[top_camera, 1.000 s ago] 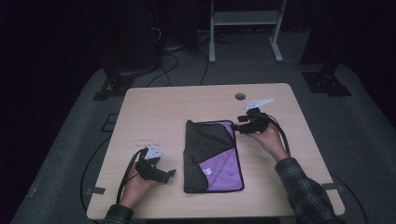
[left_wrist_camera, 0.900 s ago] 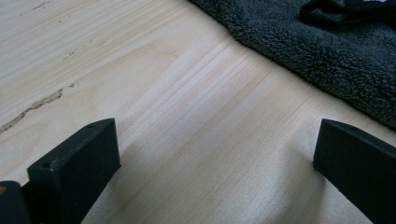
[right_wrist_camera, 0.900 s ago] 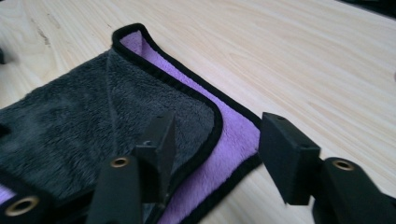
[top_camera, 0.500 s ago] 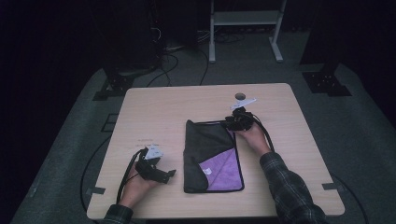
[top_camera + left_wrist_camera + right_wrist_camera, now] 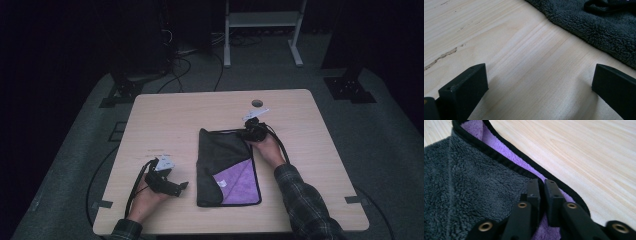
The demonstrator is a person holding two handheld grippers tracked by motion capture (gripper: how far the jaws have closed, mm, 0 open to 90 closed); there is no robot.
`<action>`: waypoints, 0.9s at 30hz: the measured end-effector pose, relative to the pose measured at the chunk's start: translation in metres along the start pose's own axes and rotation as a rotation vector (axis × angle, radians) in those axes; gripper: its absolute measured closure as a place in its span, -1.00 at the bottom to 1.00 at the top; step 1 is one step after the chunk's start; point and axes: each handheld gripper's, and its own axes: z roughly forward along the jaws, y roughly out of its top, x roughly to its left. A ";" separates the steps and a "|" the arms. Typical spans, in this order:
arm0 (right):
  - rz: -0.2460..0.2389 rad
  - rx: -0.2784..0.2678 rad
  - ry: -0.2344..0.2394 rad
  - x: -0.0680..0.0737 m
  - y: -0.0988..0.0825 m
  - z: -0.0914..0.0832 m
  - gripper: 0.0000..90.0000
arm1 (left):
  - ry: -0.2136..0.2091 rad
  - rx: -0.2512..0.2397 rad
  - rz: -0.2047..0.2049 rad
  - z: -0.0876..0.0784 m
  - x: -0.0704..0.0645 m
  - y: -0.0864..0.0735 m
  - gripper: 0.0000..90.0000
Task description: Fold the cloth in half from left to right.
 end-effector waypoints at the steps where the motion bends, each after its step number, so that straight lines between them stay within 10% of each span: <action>1: 0.000 0.000 0.000 0.000 0.000 0.000 0.85 | 0.000 0.000 0.000 0.000 0.000 0.000 -1.00; 11: 0.086 -0.044 -0.086 -0.024 -0.002 -0.027 0.89 | 0.000 -0.003 0.000 0.000 0.000 0.000 -1.00; 18: 0.104 0.006 -0.100 -0.026 -0.011 -0.013 0.85 | 0.002 -0.001 -0.002 -0.001 0.000 -0.001 -1.00; 27: 0.098 -0.051 -0.076 -0.020 0.000 -0.039 0.33 | 0.000 0.000 0.000 -0.001 0.000 -0.001 -1.00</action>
